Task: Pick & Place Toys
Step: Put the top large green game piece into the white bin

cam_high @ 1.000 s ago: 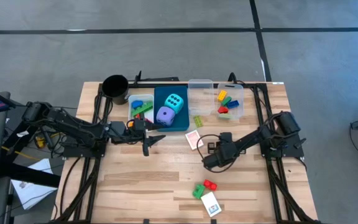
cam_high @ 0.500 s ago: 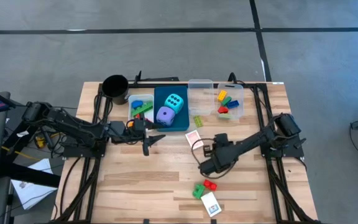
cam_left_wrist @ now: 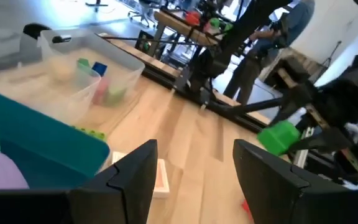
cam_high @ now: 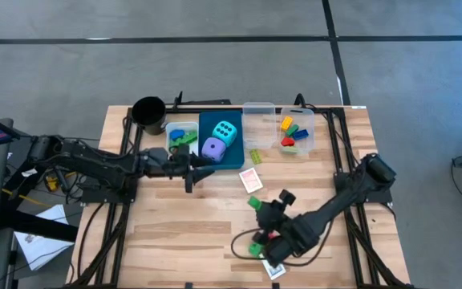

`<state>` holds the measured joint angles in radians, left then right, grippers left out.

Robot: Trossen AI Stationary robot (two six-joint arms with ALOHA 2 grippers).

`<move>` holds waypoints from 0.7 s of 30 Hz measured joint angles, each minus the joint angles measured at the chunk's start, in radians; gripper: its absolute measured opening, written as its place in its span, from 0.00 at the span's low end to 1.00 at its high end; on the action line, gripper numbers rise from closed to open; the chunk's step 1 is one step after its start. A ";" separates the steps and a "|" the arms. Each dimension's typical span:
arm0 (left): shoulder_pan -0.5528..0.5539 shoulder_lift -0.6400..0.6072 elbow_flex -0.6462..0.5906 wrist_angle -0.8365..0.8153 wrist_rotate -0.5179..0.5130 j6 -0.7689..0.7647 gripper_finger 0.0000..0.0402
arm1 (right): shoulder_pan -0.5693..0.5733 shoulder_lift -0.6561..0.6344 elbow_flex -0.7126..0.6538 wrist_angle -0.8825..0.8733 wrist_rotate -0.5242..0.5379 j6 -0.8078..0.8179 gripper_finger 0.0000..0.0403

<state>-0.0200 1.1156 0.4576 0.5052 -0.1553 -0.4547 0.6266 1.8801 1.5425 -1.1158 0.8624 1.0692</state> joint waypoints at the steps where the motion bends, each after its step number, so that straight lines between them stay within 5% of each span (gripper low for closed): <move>1: 0.004 0.000 0.000 0.000 0.006 -0.016 0.51 | 0.003 0.000 0.013 0.002 0.001 -0.043 0.32; 14: -0.065 0.042 -0.001 0.098 0.010 -0.050 0.51 | -0.126 -0.001 0.079 0.050 -0.014 -0.432 0.32; 21: -0.068 0.099 -0.001 0.216 0.118 -0.048 0.51 | -0.182 -0.002 0.079 0.087 -0.027 -0.567 0.32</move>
<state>-0.0883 1.2150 0.4568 0.7207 -0.0370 -0.5030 0.4442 1.8786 1.6215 -1.0286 0.8356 0.5019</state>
